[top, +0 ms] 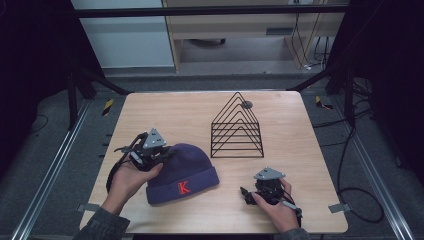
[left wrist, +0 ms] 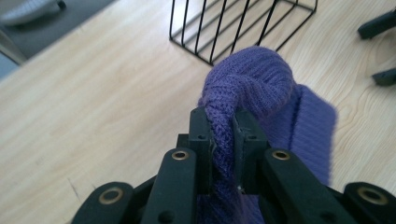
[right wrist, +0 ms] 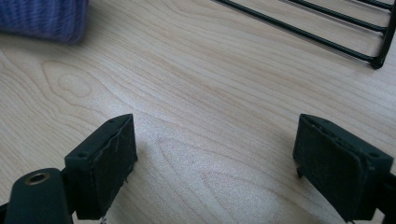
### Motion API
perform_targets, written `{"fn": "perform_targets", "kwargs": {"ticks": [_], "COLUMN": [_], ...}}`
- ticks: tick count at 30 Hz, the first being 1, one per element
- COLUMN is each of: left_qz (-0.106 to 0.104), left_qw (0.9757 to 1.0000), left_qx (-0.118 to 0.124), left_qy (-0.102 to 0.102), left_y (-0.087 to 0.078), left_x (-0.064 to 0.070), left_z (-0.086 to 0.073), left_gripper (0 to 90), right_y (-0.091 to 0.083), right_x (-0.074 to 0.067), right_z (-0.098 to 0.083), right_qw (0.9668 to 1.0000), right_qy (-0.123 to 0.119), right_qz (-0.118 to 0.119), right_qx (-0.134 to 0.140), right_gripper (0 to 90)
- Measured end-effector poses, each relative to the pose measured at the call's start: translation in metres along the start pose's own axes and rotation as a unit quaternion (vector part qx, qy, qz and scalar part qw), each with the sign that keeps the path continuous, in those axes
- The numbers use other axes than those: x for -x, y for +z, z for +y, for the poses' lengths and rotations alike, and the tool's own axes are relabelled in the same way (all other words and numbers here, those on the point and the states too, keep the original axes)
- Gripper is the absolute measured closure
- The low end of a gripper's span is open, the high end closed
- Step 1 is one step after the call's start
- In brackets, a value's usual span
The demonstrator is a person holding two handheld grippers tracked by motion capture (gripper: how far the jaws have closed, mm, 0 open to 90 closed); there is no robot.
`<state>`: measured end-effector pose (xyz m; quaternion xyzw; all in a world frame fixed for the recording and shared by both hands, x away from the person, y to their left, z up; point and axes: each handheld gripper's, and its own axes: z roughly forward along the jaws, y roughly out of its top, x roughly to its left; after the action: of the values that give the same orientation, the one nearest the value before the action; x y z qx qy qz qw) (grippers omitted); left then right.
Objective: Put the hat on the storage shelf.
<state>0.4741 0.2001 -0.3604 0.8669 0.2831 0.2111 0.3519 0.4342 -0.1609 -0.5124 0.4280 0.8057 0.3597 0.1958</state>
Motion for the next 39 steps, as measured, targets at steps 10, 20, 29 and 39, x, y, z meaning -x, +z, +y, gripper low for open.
{"fn": "perform_targets", "kwargs": {"ticks": [10,20,29,39], "left_qz": [0.009,0.022,0.025,0.029], "left_qw": [0.9993,0.9982,0.9954,0.9921], "left_qx": [0.024,0.045,0.088,0.112], "left_qy": [0.027,0.034,0.031,0.047], "left_y": [-0.017,-0.039,-0.064,-0.075], "left_x": [-0.005,-0.025,-0.048,-0.061], "left_z": [0.018,0.039,0.071,0.111], "left_gripper": [80.1,80.0,79.9,79.9], "right_y": [0.000,0.000,0.000,0.000], "right_x": [0.000,0.000,0.000,0.000], "right_z": [0.000,0.000,0.000,0.000], "right_qw": [1.0000,1.0000,1.0000,1.0000], "right_qy": [0.001,0.001,0.001,0.000], "right_qz": [0.000,0.001,0.000,-0.001], "right_qx": [-0.001,0.000,0.000,0.000], "right_gripper": [13.5,13.5,13.5,13.5]}}
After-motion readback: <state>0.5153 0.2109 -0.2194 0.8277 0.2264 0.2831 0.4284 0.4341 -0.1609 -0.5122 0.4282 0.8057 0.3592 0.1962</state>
